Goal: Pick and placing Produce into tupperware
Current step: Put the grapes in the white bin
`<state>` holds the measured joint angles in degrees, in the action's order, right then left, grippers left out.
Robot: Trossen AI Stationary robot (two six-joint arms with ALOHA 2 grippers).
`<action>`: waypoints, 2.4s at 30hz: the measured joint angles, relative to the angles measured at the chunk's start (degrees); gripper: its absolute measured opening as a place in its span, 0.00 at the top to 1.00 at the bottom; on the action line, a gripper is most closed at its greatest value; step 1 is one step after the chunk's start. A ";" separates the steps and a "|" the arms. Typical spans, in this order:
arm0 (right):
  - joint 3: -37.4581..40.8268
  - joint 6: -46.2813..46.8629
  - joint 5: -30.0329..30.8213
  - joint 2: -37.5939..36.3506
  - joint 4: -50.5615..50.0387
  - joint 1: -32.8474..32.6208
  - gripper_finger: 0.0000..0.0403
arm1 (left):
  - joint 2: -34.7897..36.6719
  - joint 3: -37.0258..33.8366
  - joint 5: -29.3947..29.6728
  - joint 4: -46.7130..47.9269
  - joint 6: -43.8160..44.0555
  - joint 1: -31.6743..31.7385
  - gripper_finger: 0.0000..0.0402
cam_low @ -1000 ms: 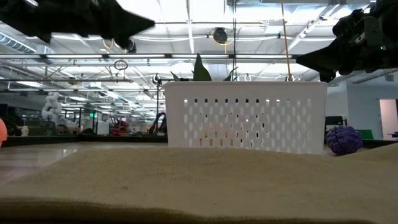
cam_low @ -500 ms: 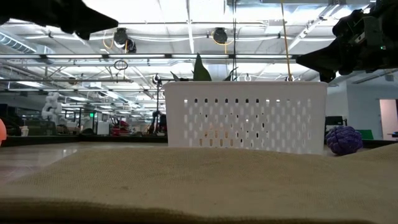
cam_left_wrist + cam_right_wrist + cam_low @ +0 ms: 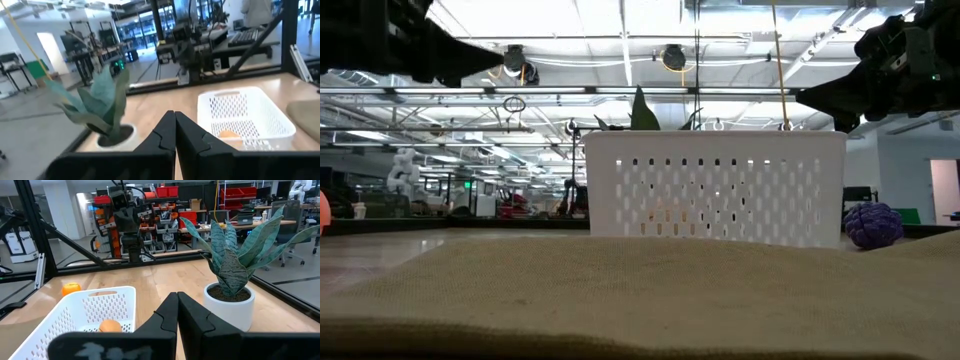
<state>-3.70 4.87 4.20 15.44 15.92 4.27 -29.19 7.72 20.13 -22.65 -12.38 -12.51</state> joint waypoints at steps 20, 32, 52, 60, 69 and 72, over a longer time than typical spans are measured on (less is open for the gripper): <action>0.00 -2.41 -0.01 0.02 -0.81 0.01 1.00 | -0.02 -1.48 -0.60 0.83 3.67 0.00 1.00; -2.21 -1.02 -0.03 0.34 1.12 0.00 1.00 | -0.02 -1.48 -0.58 1.05 3.66 0.00 1.00; -33.52 -0.20 -10.46 21.83 -38.26 0.26 1.00 | -0.03 -1.48 -0.58 1.44 3.65 0.00 1.00; -39.13 -10.24 -15.31 30.27 -46.36 0.30 1.00 | -0.03 -1.48 -0.58 1.44 4.00 0.00 1.00; -47.59 -9.52 -16.51 41.32 -60.84 0.26 1.00 | -0.04 -1.48 -0.57 1.44 3.94 0.00 1.00; -49.37 -12.83 -16.51 44.48 -65.79 0.26 1.00 | -0.04 -1.48 -0.57 1.46 3.94 0.00 1.00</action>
<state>-53.07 -7.95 -12.32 59.92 -49.87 4.54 -29.23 6.24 19.56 -21.19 -8.45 -12.51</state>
